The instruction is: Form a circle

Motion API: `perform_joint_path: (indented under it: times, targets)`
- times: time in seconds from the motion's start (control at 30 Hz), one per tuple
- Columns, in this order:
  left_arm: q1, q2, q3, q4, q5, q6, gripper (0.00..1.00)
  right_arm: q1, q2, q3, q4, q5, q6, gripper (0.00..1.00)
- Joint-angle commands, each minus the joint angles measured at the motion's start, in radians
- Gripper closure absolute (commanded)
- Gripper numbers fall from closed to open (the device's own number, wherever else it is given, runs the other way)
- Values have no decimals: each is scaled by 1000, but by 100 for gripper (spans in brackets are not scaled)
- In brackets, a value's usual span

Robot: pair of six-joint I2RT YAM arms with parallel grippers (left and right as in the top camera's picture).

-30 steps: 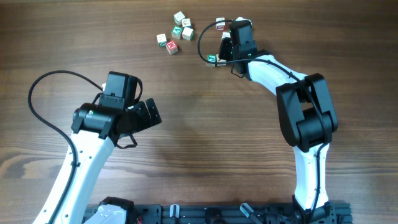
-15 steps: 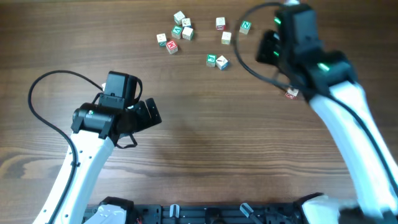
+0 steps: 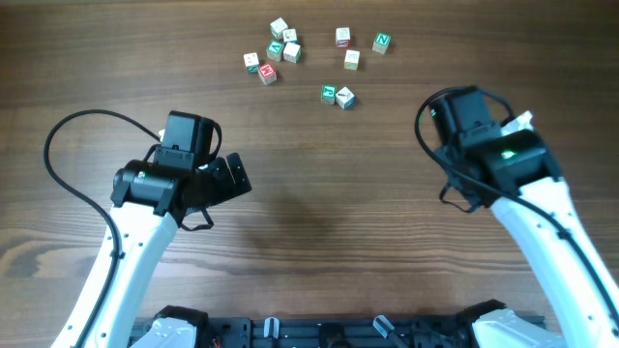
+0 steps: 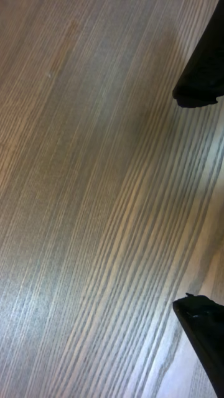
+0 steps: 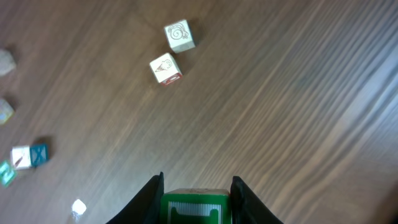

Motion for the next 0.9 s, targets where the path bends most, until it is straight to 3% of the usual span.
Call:
perform_joint_path:
  times: [0.0, 0.13, 0.33, 0.43, 0.67, 0.87]
  targets:
    - [8, -2, -2, 0, 5, 5, 0, -3, 8, -136, 139, 48, 118, 76]
    - [8, -2, -2, 0, 5, 5, 0, -5, 13, -256, 327, 101, 118, 76]
    - [8, -2, -2, 0, 5, 5, 0, -122, 93, -324, 448, 97, 103, 76]
    - [8, -2, -2, 0, 5, 5, 0, -193, 175, -324, 550, 45, -50, 76]
    - [8, -2, -2, 0, 5, 5, 0, -254, 297, -324, 678, -6, -69, 76]
    - [8, -2, -2, 0, 5, 5, 0, -261, 326, -324, 684, 20, -26, 76]
